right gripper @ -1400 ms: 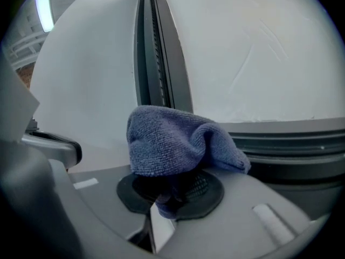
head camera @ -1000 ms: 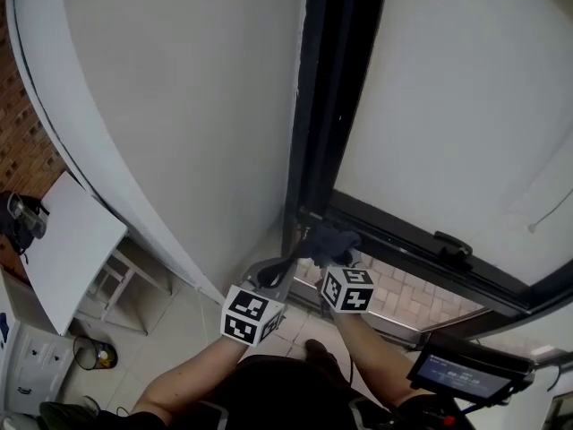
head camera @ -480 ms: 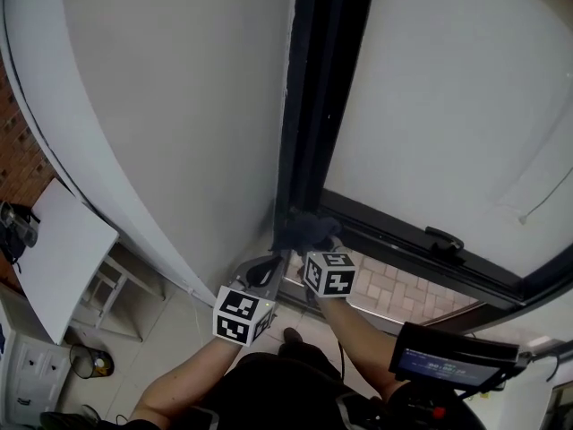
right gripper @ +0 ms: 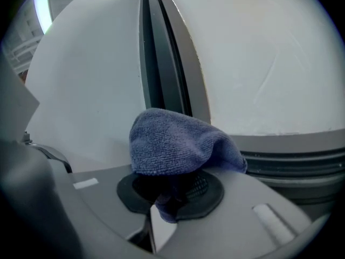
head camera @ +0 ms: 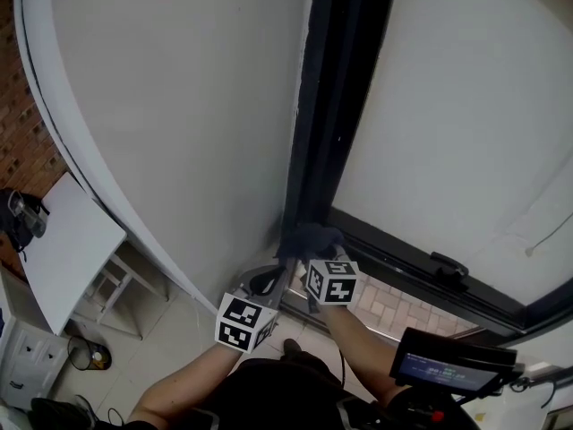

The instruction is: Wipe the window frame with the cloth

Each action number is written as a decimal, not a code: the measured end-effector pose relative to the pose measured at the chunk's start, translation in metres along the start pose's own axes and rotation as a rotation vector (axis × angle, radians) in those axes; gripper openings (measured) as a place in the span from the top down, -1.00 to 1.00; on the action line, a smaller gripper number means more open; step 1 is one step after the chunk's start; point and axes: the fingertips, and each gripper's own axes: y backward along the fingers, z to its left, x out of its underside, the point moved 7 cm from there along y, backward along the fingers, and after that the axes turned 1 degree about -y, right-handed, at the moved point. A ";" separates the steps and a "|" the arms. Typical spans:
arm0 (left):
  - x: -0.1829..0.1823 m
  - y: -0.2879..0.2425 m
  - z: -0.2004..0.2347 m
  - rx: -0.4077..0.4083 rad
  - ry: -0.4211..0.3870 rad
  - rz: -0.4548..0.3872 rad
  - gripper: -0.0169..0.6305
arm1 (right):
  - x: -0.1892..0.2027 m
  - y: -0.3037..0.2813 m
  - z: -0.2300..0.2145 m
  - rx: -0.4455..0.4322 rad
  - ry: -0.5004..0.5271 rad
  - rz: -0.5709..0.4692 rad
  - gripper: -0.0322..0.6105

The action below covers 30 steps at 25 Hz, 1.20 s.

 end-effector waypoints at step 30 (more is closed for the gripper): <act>-0.082 0.001 -0.010 0.024 0.014 -0.223 0.97 | -0.150 0.051 0.029 -0.096 0.124 -0.206 0.73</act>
